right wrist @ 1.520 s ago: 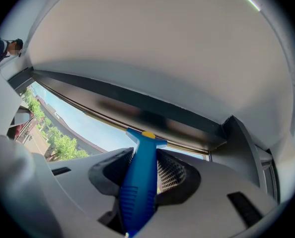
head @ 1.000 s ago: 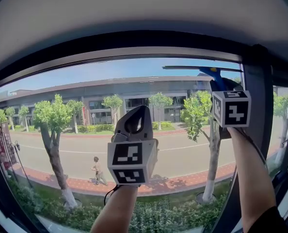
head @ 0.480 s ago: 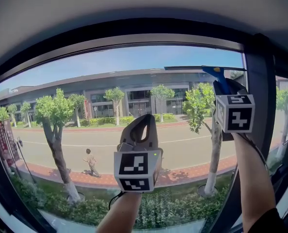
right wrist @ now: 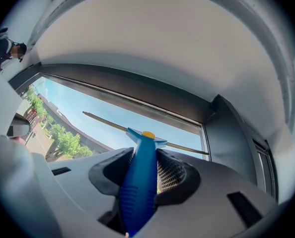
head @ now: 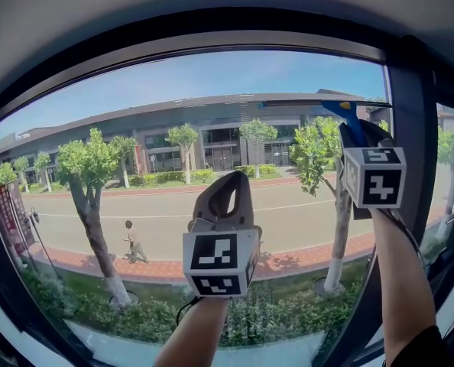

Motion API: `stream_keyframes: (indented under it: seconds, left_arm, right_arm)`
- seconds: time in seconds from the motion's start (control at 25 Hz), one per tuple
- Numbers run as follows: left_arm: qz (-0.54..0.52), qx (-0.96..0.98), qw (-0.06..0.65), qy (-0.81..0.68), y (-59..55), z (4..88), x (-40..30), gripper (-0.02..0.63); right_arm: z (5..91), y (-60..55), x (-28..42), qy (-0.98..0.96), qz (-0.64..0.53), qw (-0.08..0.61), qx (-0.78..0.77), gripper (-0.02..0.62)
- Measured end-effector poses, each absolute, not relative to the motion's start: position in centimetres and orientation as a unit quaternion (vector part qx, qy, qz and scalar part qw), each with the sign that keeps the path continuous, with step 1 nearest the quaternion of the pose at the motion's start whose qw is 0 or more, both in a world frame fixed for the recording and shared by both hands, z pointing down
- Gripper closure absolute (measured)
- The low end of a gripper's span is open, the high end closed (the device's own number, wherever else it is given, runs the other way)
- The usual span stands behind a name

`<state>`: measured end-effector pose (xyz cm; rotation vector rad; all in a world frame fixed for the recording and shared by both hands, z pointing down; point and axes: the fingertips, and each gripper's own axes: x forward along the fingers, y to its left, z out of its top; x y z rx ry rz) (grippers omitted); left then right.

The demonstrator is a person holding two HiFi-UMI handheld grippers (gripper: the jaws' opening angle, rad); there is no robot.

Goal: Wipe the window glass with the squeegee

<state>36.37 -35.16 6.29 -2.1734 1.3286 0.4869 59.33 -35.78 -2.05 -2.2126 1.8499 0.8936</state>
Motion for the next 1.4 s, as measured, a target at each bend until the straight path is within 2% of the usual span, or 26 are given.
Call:
stream_keyframes:
  seconds: [1.4]
  left_arm:
    - [0.126, -0.838, 0.219, 0.483, -35.0, 15.7, 39.3, 0.604]
  right_arm:
    - [10.7, -36.1, 60.1, 0.622, 0.26, 0.053, -0.737, 0.455]
